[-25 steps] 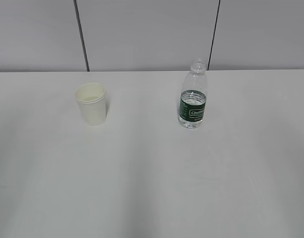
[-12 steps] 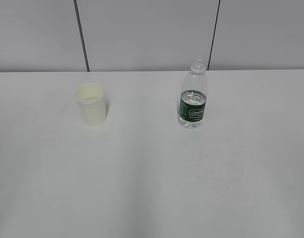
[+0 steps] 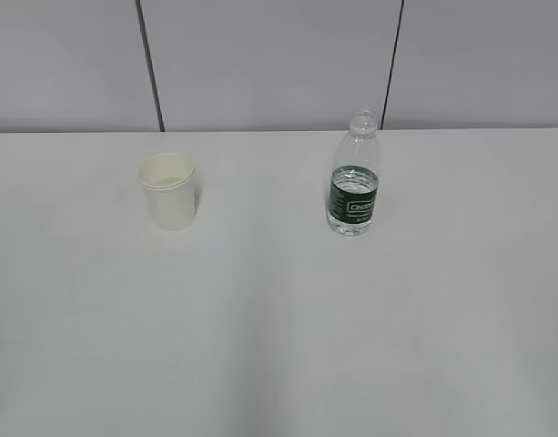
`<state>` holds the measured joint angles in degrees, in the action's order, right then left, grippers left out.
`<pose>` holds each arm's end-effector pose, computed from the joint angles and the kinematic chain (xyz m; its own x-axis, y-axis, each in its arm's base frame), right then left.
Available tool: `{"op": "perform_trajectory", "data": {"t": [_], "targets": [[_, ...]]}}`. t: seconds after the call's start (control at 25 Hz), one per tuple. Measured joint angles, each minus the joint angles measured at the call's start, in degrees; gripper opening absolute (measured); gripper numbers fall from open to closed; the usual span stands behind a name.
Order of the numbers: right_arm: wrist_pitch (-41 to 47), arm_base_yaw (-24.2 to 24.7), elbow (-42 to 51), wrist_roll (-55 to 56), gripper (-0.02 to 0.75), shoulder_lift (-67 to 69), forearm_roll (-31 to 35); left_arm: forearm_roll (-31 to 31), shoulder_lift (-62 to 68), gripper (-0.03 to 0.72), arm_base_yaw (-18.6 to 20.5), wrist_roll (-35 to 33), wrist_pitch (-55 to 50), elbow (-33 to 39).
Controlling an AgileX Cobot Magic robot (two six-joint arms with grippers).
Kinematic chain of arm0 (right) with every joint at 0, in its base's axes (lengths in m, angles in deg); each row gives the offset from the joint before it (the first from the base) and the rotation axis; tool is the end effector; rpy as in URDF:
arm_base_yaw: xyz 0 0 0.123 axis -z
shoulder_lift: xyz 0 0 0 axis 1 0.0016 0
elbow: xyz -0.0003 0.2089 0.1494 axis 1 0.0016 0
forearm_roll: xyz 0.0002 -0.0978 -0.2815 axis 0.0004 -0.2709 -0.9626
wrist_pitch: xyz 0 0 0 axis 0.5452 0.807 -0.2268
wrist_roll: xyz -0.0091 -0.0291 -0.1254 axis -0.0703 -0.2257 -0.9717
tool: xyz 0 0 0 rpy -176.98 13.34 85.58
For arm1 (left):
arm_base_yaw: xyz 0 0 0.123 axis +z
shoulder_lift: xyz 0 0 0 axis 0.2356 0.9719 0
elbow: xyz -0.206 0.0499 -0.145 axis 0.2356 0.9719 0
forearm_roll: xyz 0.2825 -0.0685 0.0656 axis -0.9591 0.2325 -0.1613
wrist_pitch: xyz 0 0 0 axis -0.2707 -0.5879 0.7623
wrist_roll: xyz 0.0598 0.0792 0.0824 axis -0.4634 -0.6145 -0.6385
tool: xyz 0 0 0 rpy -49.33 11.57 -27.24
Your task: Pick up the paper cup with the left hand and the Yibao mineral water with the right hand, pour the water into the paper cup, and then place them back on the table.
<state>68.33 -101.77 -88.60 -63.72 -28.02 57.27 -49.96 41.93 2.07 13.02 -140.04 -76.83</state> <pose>0.0625 0.0141 0.3041 -0.4922 -0.1467 -0.8581 -0.2321 0.9721 -0.0330 0.0568 -0.0131 0.3129 -0.5049 -0.0036 -0.8632 0.1570 0.9829 -0.0959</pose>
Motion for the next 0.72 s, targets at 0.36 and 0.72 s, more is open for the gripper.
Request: {"op": "perform_trajectory", "data": {"t": [0.36,0.72], "targets": [[-2.54,0.00,5.68,-1.28,0.585,0.00,-0.70,-1.47,-0.11,0.254,-0.07,-2.76,2.78,5.34],[-6.92,0.00,7.85,-1.40,0.585,0.00,-1.15,-1.84,-0.11,0.254,-0.07,-2.82,10.10,8.11]]}}
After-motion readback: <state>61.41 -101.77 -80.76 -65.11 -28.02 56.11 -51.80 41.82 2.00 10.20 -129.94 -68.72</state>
